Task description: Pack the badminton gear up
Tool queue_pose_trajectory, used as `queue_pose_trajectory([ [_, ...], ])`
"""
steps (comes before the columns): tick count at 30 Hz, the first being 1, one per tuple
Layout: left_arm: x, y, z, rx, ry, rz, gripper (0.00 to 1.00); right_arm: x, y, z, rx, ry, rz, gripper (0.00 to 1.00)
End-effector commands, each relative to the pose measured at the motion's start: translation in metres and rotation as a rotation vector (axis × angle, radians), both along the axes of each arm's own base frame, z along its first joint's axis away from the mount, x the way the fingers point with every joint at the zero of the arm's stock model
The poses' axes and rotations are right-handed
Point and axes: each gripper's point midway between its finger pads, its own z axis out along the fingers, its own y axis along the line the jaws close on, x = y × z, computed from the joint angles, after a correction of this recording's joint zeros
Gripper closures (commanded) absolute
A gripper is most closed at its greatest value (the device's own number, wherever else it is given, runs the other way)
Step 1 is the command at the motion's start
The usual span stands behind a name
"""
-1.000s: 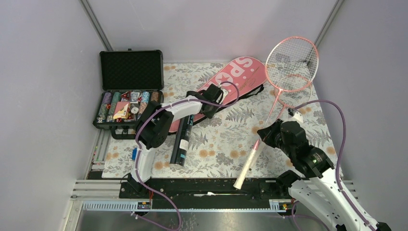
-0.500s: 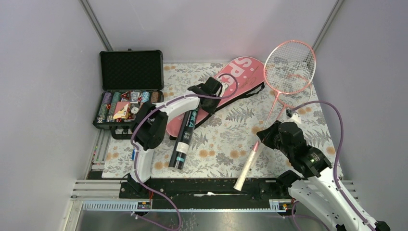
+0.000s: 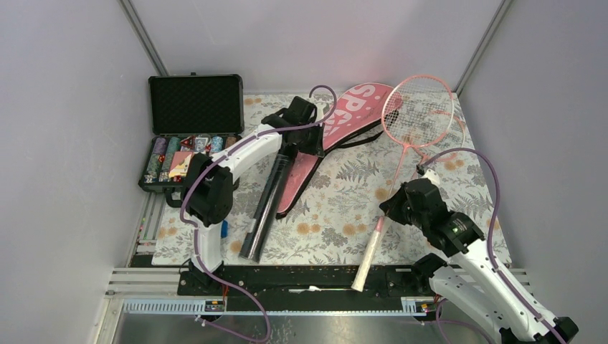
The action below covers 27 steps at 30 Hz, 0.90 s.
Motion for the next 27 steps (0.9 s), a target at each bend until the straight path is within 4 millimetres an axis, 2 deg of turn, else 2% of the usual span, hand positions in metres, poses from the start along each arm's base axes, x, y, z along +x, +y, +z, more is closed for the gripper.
queue_pose_trajectory([
  [1,0.003,-0.024,0.046,-0.192,-0.007,-0.025,1.0,0.002,0.004,0.015,0.023,-0.037,0.025,1.0],
  [5,-0.003,-0.031,0.047,-0.252,0.033,-0.044,1.0,0.001,0.004,0.014,0.013,-0.038,0.041,1.0],
  [10,-0.007,-0.029,0.042,-0.246,0.043,-0.048,0.95,-0.007,0.007,-0.008,0.019,0.061,0.028,1.0],
  [13,-0.015,-0.026,0.033,-0.235,0.067,-0.065,1.0,-0.012,0.007,-0.021,0.015,0.128,0.014,1.0],
  [17,-0.03,-0.023,0.02,-0.242,0.101,-0.093,1.0,-0.018,-0.01,-0.034,-0.053,0.2,-0.073,1.0],
  [19,-0.035,-0.02,0.013,-0.245,0.112,-0.088,0.88,-0.02,-0.017,-0.035,-0.083,0.225,-0.108,1.0],
  [20,-0.035,-0.019,0.01,-0.247,0.11,-0.084,0.87,-0.021,-0.018,-0.036,-0.088,0.236,-0.113,1.0],
  [21,-0.036,-0.019,0.009,-0.25,0.107,-0.083,0.87,-0.022,-0.018,-0.037,-0.089,0.246,-0.119,1.0],
  [23,-0.039,-0.018,0.007,-0.253,0.112,-0.083,1.0,-0.024,-0.019,-0.04,-0.091,0.27,-0.134,1.0],
  [27,-0.039,-0.017,0.003,-0.243,0.112,-0.08,1.0,-0.027,-0.016,-0.046,-0.087,0.304,-0.134,1.0],
])
